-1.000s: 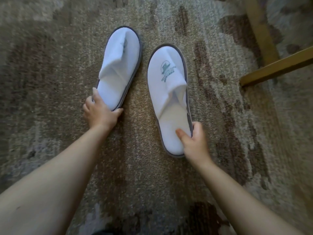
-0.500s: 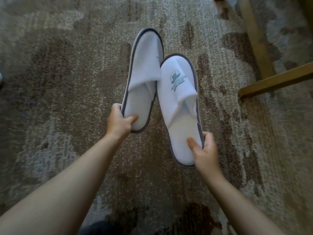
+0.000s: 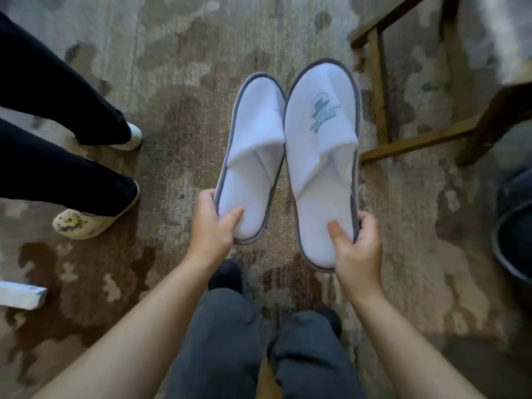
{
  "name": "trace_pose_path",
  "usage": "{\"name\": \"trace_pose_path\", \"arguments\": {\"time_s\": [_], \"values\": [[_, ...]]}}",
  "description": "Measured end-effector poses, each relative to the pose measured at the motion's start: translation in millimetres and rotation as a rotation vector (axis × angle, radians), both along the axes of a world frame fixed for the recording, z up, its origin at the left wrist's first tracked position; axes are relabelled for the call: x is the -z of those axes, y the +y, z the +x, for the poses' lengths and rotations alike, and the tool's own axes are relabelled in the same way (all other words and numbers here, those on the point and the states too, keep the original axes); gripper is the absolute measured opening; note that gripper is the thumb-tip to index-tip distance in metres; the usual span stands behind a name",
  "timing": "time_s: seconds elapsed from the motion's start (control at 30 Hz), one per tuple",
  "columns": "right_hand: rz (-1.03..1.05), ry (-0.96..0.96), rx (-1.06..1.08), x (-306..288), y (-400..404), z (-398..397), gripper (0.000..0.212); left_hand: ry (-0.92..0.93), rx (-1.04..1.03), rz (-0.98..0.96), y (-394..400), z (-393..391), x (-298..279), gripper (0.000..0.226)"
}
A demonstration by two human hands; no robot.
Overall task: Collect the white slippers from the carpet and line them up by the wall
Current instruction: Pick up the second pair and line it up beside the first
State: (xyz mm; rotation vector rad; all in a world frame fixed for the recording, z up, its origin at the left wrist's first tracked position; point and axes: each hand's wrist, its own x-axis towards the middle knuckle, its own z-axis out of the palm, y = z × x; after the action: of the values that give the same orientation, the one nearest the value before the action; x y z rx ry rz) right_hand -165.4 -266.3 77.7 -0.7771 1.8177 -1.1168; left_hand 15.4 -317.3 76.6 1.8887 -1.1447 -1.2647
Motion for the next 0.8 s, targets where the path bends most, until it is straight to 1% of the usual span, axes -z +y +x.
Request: {"name": "trace_pose_path", "arguments": {"time_s": [0.07,0.17,0.27,0.33,0.43,0.57,0.63,0.7,0.8], "values": [[-0.012,-0.007,-0.011,-60.2,10.2,-3.8,0.027,-0.002,-0.025,-0.012,13.4,-6.8,-58.6,0.025],[-0.053,-0.035,0.010,-139.9,24.1,-11.2,0.028,0.021,-0.013,-0.047,22.6,-20.2,-135.2,0.026],[-0.120,-0.018,0.072,-206.1,36.7,-18.9,0.028,0.080,0.014,-0.088,23.3,-36.0,-196.2,0.026],[-0.161,0.018,0.142,-244.4,45.3,-23.3,0.028,0.130,0.071,-0.107,22.7,-47.3,-230.9,0.026],[-0.213,0.081,0.280,-290.0,63.6,-28.8,0.026,0.222,0.218,-0.128,23.8,-65.8,-274.0,0.023],[-0.291,0.130,0.540,-341.6,104.5,-31.9,0.026,0.304,0.478,-0.166,35.8,-93.6,-325.9,0.024],[-0.332,0.167,0.644,-367.2,131.8,-34.1,0.025,0.336,0.609,-0.197,49.6,-108.5,-349.7,0.022],[-0.349,0.224,0.745,-394.4,164.4,-36.5,0.018,0.348,0.743,-0.238,68.1,-126.7,-374.5,0.023],[-0.365,0.312,0.929,-429.8,225.2,-34.4,0.013,0.398,0.947,-0.270,109.5,-158.6,-411.3,0.022]]}}
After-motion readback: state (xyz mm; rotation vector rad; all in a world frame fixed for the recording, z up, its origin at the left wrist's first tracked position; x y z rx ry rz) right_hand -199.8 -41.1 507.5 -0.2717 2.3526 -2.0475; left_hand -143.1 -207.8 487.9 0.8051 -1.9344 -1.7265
